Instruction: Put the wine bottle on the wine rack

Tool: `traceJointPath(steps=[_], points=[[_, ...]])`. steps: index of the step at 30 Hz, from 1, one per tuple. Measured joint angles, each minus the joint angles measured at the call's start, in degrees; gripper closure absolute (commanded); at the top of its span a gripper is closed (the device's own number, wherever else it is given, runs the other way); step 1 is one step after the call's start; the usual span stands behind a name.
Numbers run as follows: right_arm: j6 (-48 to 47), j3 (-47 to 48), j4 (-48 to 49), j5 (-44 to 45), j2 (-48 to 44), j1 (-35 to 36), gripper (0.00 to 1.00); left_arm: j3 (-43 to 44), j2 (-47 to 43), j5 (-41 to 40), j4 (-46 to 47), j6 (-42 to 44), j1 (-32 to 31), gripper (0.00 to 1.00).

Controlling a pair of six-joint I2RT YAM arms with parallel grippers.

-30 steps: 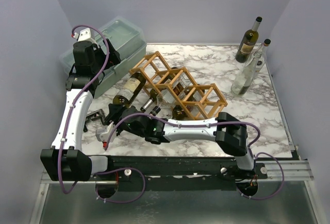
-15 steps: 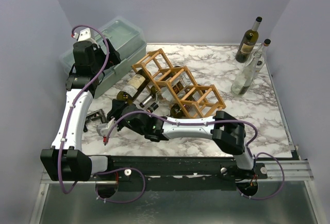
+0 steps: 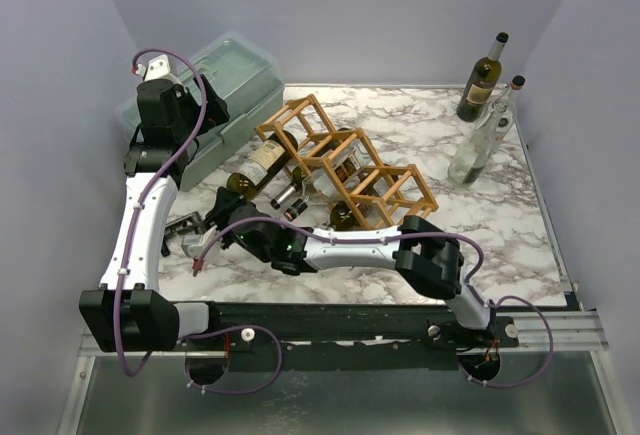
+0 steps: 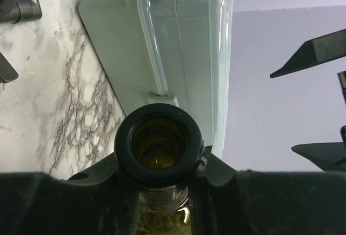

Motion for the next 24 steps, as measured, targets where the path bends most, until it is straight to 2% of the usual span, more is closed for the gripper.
traceJointPath(steps=[13,24], points=[[-5.5,4.7,6.2,6.7,8.2,-3.0,1.0,0.0,0.0,0.2,0.0,-0.5,0.0,0.02],[-7.1,5.2,8.1,7.6,9.7,-6.0,0.99,0.0,0.0,0.9,0.0,-0.7,0.0,0.02]])
